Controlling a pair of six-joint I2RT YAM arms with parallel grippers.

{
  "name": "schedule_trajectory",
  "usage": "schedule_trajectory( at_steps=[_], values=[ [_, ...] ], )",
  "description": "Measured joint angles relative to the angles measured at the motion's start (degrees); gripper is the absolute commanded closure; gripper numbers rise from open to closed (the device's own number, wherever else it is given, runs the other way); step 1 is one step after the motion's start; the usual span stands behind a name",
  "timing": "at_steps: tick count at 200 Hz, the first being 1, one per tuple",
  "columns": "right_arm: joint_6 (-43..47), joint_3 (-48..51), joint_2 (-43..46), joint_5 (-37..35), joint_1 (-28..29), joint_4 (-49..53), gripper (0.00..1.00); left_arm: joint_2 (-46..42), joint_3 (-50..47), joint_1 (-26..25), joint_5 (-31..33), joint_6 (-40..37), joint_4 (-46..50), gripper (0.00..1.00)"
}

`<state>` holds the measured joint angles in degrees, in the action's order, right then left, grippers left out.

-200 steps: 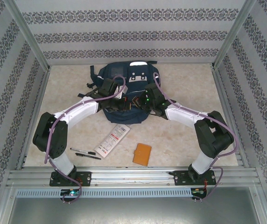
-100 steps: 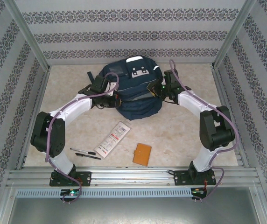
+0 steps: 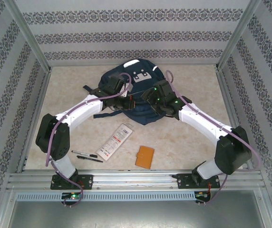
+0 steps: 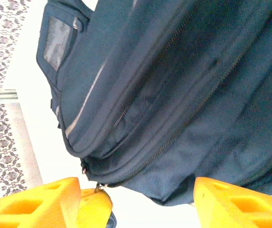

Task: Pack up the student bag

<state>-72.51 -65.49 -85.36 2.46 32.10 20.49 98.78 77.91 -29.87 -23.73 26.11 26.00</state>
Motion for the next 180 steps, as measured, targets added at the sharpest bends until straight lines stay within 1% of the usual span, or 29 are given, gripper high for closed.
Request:
schedule_trajectory(
  at_steps=[34, 66, 81, 91, 97, 105, 112, 122, 129, 146, 159, 180],
  values=[
    [-4.11, -0.57, -0.76, -1.42, 1.55, 1.90, 0.36, 0.00, -0.57, -0.50, -0.24, 1.55, -1.57, 1.00],
    [-7.82, -4.00, -6.29, -4.22, 4.17, 1.90, 0.38, 0.00, -2.03, -0.52, -0.72, 1.84, -2.21, 1.00],
    [-8.79, -5.05, -9.01, -4.63, 4.50, 1.88, 0.42, 0.00, -2.03, -0.52, -0.87, 1.77, -2.40, 1.00],
    [-9.42, -6.08, -10.91, -4.83, 4.28, 1.90, 0.47, 0.00, -2.03, -0.52, -1.07, 1.60, -2.40, 1.00],
    [-9.57, -6.71, -11.82, -4.74, 4.02, 1.99, 0.55, 0.00, -2.03, -0.52, -1.07, 1.49, -2.43, 1.00],
    [-9.94, -7.43, -12.76, -4.70, 3.87, 1.99, 0.71, 0.00, -2.03, -0.50, -1.09, 1.22, -2.45, 1.00],
    [-9.64, -7.89, -13.31, -4.52, 3.76, 1.90, 0.82, 0.00, -2.03, -0.50, -1.09, 0.94, -2.43, 1.00],
    [-9.29, -8.02, -13.53, -4.44, 3.58, 1.70, 0.94, 0.00, -2.03, -0.50, -1.01, -0.24, -2.34, 1.00],
    [-9.25, -8.02, -13.53, -4.22, 3.26, 1.49, 1.00, 0.00, -2.03, -0.50, -0.74, -1.33, -2.25, 1.00],
    [-8.63, -8.00, -13.35, -3.69, 2.78, 0.61, 1.00, -0.17, -2.19, -0.17, 0.72, -4.98, -2.03, 1.00],
    [-8.04, -7.19, -12.68, -3.23, 2.49, -0.17, 1.00, -1.05, -3.50, 1.20, 1.55, -7.74, -2.58, 1.00],
    [-6.78, -4.24, -10.05, -1.77, 1.95, -1.62, 1.00, -2.12, -5.70, 7.48, 1.77, -9.94, -3.78, 1.00]
  ],
)
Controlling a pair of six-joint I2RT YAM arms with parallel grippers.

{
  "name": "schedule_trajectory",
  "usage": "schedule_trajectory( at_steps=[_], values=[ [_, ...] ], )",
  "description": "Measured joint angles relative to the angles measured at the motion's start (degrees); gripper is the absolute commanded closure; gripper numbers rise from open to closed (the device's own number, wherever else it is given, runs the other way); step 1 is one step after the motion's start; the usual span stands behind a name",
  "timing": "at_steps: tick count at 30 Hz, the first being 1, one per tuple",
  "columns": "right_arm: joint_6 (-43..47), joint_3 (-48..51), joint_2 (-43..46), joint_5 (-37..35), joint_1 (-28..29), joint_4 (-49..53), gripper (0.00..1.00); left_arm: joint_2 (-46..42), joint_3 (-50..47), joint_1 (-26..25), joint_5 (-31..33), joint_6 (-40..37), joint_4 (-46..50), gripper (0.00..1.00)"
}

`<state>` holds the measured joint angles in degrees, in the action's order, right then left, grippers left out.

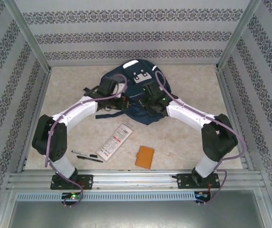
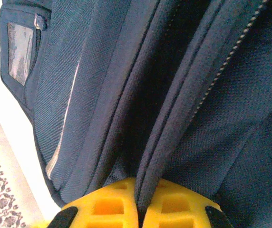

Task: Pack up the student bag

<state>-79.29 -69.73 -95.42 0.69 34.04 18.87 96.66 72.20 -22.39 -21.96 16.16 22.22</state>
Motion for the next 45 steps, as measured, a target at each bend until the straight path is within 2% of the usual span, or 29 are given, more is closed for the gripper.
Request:
schedule_trajectory(
  at_steps=[5, 6, 7, 8, 11, 14, 19, 21, 23, 25, 26, 27, 29, 32, 35, 38, 40, 42, 45],
  values=[
    [1.73, 2.82, 4.17, 1.44, -0.09, -0.39, 1.00, 5.53, 3.58, 12.17, 1.18, -1.79, -0.90, 1.00],
    [1.99, 3.04, 4.52, 1.31, -0.20, -0.13, 1.00, 7.54, 5.27, 13.57, 1.53, -2.23, -0.85, 0.97],
    [2.34, 3.19, 4.70, 1.25, -0.24, 0.09, 0.98, 9.90, 7.23, 14.88, 2.69, -2.62, -0.87, 0.89],
    [2.60, 3.21, 4.70, 1.27, -0.39, 0.24, 0.86, 12.26, 9.27, 15.93, 3.54, -3.02, -0.79, 0.82],
    [3.02, 3.28, 4.70, 1.27, -0.46, 0.24, 0.65, 16.41, 12.92, 16.65, 4.07, -3.82, -0.37, 0.71],
    [3.10, 3.28, 4.72, 1.33, -0.42, 0.24, 0.52, 15.45, 12.66, 15.98, 1.84, -4.42, 0.07, 0.63],
    [4.79, 3.30, 5.70, 1.33, -0.42, 0.70, 0.44, 7.61, 9.92, 14.47, -2.51, -6.05, 0.09, 0.53],
    [7.04, 3.30, 6.91, 1.05, -0.46, 1.88, 0.39, 3.45, 9.18, 13.42, -4.72, -7.65, -0.61, 0.46],
    [13.53, 4.92, 10.23, -1.77, -0.61, 4.59, 0.35, 1.05, 9.03, 10.86, -5.70, -12.63, 0.24, 0.38],
    [20.09, 8.57, 16.72, -5.38, -1.27, 8.85, 0.24, 0.55, 9.86, 4.83, -6.12, -18.86, 2.23, 0.33],
    [23.19, 10.54, 20.37, -7.19, -2.05, 10.62, 0.08, 1.36, 10.86, 1.11, -6.16, -21.31, 3.54, 0.31],
    [25.51, 12.24, 23.56, -8.79, -2.95, 11.78, 0.02, 2.54, 12.04, -1.90, -6.12, -22.88, 4.70, 0.30],
    [30.47, 16.57, 30.97, -12.26, -5.86, 13.97, 0.02, 6.69, 15.82, -7.96, -5.62, -25.20, 7.21, 0.29],
    [35.69, 22.91, 40.11, -13.11, -11.45, 15.91, 0.02, 12.66, 20.44, -12.90, -2.38, -26.62, 9.07, 0.29],
    [39.08, 28.98, 49.72, -10.75, -17.03, 16.76, 0.02, 17.42, 24.55, -14.99, 2.84, -26.67, 11.17, 0.30],
    [41.05, 31.61, 57.02, -9.33, -18.14, 17.64, 0.02, 20.52, 27.34, -15.28, 7.48, -26.14, 11.87, 0.33],
    [42.66, 31.63, 58.21, -8.04, -18.18, 17.75, 0.02, 21.77, 28.37, -15.21, 9.73, -25.79, 12.04, 0.35],
    [43.74, 31.65, 56.87, -6.71, -18.23, 17.81, 0.02, 22.91, 29.29, -15.10, 11.17, -25.62, 12.28, 0.43],
    [43.69, 32.35, 54.25, -3.50, -20.28, 17.29, 0.02, 25.38, 31.95, -15.10, 12.83, -24.79, 13.64, 0.66]
  ],
)
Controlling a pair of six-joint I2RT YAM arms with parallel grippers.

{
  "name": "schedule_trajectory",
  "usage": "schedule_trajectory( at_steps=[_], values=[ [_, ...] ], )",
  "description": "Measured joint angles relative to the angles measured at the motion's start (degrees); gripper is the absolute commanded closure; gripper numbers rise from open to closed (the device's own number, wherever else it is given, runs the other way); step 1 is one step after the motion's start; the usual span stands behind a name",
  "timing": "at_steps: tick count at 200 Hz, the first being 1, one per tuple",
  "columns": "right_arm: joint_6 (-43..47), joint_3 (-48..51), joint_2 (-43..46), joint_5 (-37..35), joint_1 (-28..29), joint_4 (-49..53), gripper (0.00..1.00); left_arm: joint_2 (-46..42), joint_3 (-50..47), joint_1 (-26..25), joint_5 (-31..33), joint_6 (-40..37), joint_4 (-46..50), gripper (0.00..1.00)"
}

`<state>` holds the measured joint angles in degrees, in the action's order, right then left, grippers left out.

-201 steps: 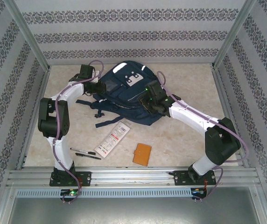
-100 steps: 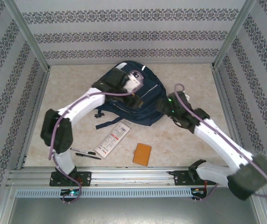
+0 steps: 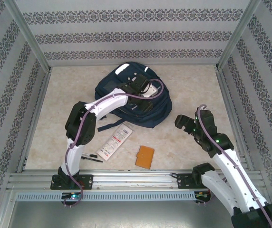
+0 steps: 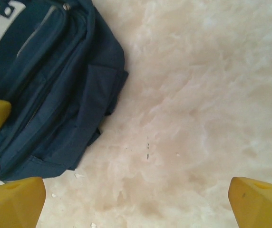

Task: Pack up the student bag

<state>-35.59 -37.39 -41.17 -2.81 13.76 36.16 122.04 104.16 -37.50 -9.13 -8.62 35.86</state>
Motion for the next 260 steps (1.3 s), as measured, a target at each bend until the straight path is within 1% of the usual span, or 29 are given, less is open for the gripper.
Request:
schedule_trajectory(
  at_steps=[7, 15, 23, 35, 45, 63, 76, 95, 122, 140, 169, 179, 201, 223, 238, 247, 253, 260],
  values=[
    [-0.04, 0.85, -0.46, 2.12, -1.53, -0.63, 0.03, 0.96, 1.01, -0.09, 0.37, 0.02, 0.42, 0.76],
    [-0.22, 1.62, -0.98, 4.33, -2.73, -0.92, 0.07, 1.77, 1.70, -0.28, 0.92, -0.22, 0.74, 0.90],
    [-0.35, 1.97, -1.84, 5.92, -3.21, -1.03, 0.09, 2.47, 2.29, -0.39, 1.60, -0.17, 1.09, 1.00],
    [0.22, 1.97, -3.41, 7.72, -1.84, -1.53, 0.12, 3.19, 3.26, -0.37, 2.34, -0.44, 1.84, 1.00],
    [1.16, 1.95, -4.42, 8.57, 1.27, -2.25, 0.12, 3.30, 3.91, -0.26, 2.36, -0.39, 2.56, 1.00],
    [4.48, 1.88, -5.95, 9.73, 10.01, -3.76, 0.13, 2.69, 4.57, 0.24, 1.53, -0.26, 2.93, 1.00],
    [7.04, 1.75, -7.48, 10.32, 16.33, -5.25, 0.13, 1.46, 4.57, 1.09, -0.26, 0.31, 2.91, 1.00],
    [10.58, 1.27, -11.45, 10.62, 25.16, -8.15, 0.13, -1.51, 4.57, 3.82, -4.20, 1.73, 2.75, 1.00],
    [14.29, -0.83, -19.96, 10.34, 33.70, -11.72, 0.12, -6.16, 4.59, 8.63, -7.43, 3.13, 2.01, 1.00],
    [13.90, -3.98, -26.91, 8.92, 35.89, -12.87, 0.13, -7.91, 4.59, 10.71, -8.31, 3.69, 1.33, 1.00],
    [10.29, -7.56, -34.95, 8.15, 36.02, -13.97, 0.13, -8.52, 2.82, 11.43, -9.57, 5.20, -0.68, 1.00],
    [9.03, -8.37, -36.63, 7.74, 36.02, -13.51, 0.12, -8.52, 1.77, 11.37, -10.10, 5.73, -1.29, 1.00],
    [4.11, -10.32, -38.71, 5.40, 36.02, -10.05, 0.02, -8.52, 0.48, 11.50, -10.91, 6.54, -2.08, 1.00],
    [-2.60, -10.93, -38.97, 4.09, 37.05, -5.77, 0.02, -8.52, 0.39, 11.78, -11.85, 7.21, -2.67, 1.00],
    [-7.89, -10.82, -38.91, 4.70, 38.42, -3.23, 0.03, -8.52, 0.15, 11.89, -12.20, 7.58, -3.30, 1.00],
    [-11.65, -9.84, -38.34, 6.21, 38.95, -3.37, 0.07, -8.55, -0.28, 11.93, -12.55, 7.74, -3.74, 1.00],
    [-14.21, -8.61, -37.64, 7.32, 39.04, -3.93, 0.11, -8.55, -0.63, 11.98, -12.79, 7.89, -4.00, 1.00],
    [-17.25, -6.54, -36.37, 8.57, 39.26, -5.09, 0.14, -8.57, -1.18, 12.00, -13.05, 8.13, -4.46, 1.00]
  ],
)
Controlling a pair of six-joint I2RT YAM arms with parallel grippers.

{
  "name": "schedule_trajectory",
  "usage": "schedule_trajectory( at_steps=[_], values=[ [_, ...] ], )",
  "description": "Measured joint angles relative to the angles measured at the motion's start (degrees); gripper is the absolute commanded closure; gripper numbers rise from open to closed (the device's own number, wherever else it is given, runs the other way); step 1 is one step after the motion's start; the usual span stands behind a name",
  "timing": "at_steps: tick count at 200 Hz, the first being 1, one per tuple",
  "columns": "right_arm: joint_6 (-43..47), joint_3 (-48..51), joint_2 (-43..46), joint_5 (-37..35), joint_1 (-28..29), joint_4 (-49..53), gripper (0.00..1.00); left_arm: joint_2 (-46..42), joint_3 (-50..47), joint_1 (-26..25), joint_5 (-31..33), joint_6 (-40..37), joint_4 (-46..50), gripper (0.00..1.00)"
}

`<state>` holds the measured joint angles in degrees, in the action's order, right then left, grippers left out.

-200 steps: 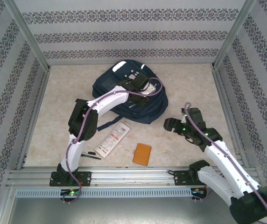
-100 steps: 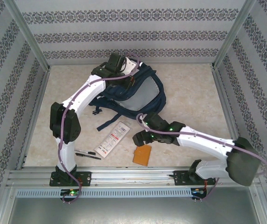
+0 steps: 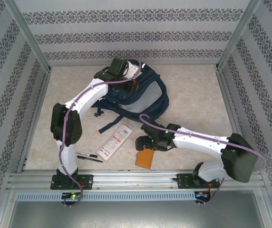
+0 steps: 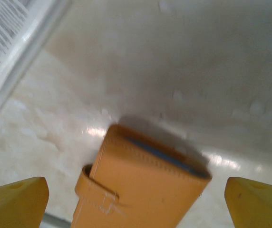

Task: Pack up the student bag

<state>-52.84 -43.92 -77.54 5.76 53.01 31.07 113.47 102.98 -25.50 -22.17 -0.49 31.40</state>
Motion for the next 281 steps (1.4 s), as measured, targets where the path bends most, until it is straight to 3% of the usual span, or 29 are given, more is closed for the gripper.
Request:
schedule_trajectory(
  at_steps=[69, 95, 119, 136, 149, 161, 173, 199, 226, 252, 281],
  values=[
    [-14.84, 14.08, 9.25, 5.14, -0.02, -8.17, 0.45, -0.63, -5.55, 0.02, -1.64, 1.68, -4.13, 1.00],
    [-16.92, 18.62, 9.16, 6.80, -0.50, -15.19, 0.48, -0.74, -6.80, 0.02, -1.81, 1.68, -4.74, 1.00],
    [-17.73, 18.78, 8.04, 7.74, -1.31, -15.47, 0.65, -0.98, -8.33, 0.02, -1.81, 1.86, -5.29, 1.00],
    [-17.38, 17.68, 6.58, 8.74, -1.92, -14.49, 0.87, -0.98, -8.79, 0.02, -1.81, 2.10, -5.31, 1.00],
    [-17.25, 17.27, 5.18, 9.79, -2.21, -17.44, 1.00, -1.01, -8.81, 0.02, -1.81, 2.32, -5.31, 0.79],
    [-17.14, 16.81, 2.01, 11.17, -1.70, -24.81, 1.00, -1.11, -8.68, 0.02, -1.84, 2.84, -5.07, 0.57],
    [-17.11, 17.03, 0.92, 11.47, -1.38, -29.00, 1.00, -1.29, -7.91, 0.09, -1.90, 3.85, -3.54, 0.48],
    [-16.24, 18.78, 4.37, 11.02, -1.40, -32.06, 1.00, -5.16, -7.26, 0.42, -3.45, 5.90, 2.03, 0.43],
    [-14.16, 20.68, 13.03, 9.86, -2.03, -32.17, 1.00, -15.78, -10.82, 0.50, -7.06, 10.88, 6.75, 0.39],
    [-9.92, 20.55, 22.32, 9.79, -4.44, -32.17, 1.00, -26.67, -20.59, 0.50, -16.55, 17.27, 9.07, 0.38],
    [-5.64, 18.45, 29.20, 11.56, -9.29, -32.17, 1.00, -30.03, -34.82, 0.48, -28.52, 26.40, 7.02, 0.35]
  ],
)
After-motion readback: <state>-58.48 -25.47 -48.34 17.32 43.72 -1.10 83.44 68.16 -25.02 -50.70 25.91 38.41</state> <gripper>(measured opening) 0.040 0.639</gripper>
